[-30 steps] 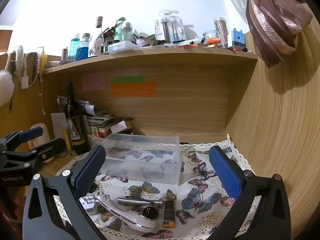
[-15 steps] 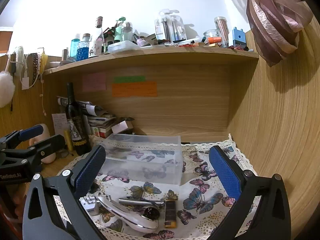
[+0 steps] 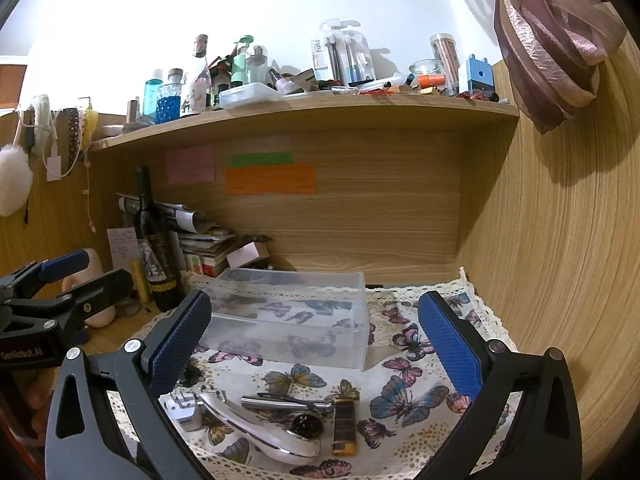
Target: Organize rigid objects
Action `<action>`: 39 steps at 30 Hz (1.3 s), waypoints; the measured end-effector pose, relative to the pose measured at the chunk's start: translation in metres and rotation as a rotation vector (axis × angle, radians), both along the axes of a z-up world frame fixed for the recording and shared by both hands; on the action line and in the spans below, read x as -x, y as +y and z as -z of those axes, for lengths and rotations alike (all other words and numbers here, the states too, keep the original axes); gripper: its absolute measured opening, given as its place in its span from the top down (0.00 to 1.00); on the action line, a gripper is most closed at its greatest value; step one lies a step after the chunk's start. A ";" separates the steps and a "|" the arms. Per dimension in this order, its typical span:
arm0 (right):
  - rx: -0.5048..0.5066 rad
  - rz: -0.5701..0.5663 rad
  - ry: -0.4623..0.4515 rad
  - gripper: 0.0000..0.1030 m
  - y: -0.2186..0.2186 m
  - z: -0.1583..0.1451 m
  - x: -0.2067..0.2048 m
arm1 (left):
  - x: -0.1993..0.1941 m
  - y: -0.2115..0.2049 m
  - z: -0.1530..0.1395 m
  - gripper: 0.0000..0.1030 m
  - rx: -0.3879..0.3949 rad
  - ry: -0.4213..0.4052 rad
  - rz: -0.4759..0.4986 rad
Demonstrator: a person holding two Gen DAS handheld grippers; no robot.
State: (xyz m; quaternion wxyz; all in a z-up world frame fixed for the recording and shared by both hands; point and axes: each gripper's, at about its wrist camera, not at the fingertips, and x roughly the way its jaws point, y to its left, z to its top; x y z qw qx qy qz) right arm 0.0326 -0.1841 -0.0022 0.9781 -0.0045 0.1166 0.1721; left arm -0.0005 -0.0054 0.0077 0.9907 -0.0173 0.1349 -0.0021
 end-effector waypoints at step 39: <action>-0.005 -0.022 0.014 0.00 0.002 -0.003 -0.001 | 0.002 -0.004 -0.004 0.00 0.006 -0.009 0.012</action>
